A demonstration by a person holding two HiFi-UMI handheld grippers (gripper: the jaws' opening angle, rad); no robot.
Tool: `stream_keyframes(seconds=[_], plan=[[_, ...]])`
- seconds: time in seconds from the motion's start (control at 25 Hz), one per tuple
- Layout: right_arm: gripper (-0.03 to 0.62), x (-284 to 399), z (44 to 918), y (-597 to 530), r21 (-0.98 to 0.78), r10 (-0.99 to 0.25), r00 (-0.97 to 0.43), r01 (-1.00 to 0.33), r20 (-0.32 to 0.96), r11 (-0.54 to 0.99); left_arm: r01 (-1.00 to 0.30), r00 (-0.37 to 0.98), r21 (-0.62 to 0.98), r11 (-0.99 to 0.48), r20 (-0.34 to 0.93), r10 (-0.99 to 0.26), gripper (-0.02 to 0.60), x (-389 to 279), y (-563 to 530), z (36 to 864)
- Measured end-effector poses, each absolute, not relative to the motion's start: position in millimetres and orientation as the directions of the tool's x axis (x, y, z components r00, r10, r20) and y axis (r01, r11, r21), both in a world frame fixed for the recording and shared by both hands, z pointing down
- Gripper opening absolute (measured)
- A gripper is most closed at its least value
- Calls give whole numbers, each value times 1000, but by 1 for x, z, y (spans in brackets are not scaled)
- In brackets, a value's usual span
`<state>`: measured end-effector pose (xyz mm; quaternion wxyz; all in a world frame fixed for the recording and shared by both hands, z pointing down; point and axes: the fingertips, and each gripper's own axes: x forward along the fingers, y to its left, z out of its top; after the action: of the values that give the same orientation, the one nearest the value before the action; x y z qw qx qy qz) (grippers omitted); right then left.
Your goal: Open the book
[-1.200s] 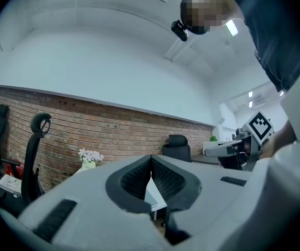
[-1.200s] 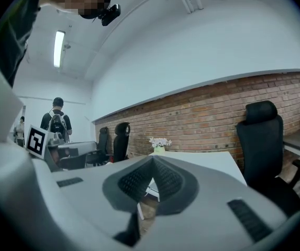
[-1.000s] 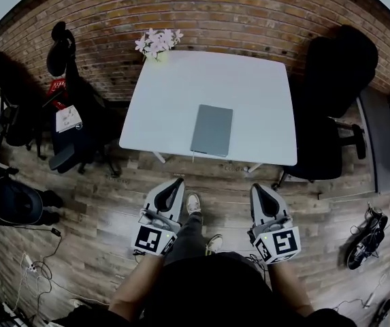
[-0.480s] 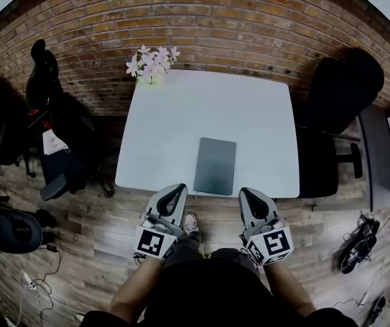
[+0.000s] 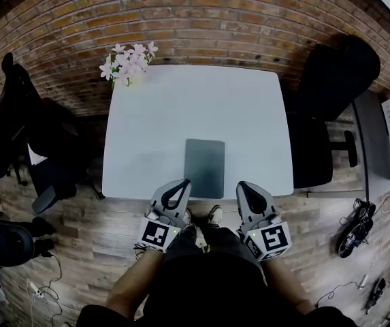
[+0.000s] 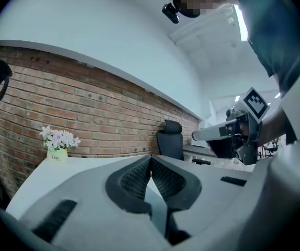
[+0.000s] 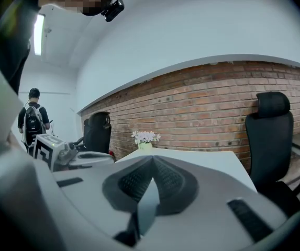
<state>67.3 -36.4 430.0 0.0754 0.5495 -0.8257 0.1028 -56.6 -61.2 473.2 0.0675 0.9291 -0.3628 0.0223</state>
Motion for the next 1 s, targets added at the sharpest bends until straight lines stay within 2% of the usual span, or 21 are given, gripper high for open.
stream_keyframes(seconds=[0.16, 0.48, 0.68, 0.8, 0.88, 1.0], plan=[[11, 85, 433, -43, -101, -889, -388, -922, 241, 375, -691, 720, 53, -721, 147, -678, 23, -40, -69, 497], [11, 108, 466, -57, -117, -870, -392, -920, 300, 374, -654, 697, -42, -756, 357, -622, 31, -1, -73, 570], [11, 117, 482, -56, -150, -858, -398, -917, 325, 369, -467, 722, -170, -868, 494, -485, 156, 24, -55, 611], [11, 124, 490, -53, -165, -852, -394, -919, 345, 359, -353, 720, -216, -910, 559, -412, 187, 34, -45, 627], [11, 127, 497, -52, -169, -849, -389, -921, 357, 351, -343, 716, -212, -915, 571, -401, 194, 40, -45, 630], [11, 132, 506, -52, -169, -854, -372, -928, 365, 332, -415, 688, -169, -894, 585, -430, 208, 48, -54, 633]])
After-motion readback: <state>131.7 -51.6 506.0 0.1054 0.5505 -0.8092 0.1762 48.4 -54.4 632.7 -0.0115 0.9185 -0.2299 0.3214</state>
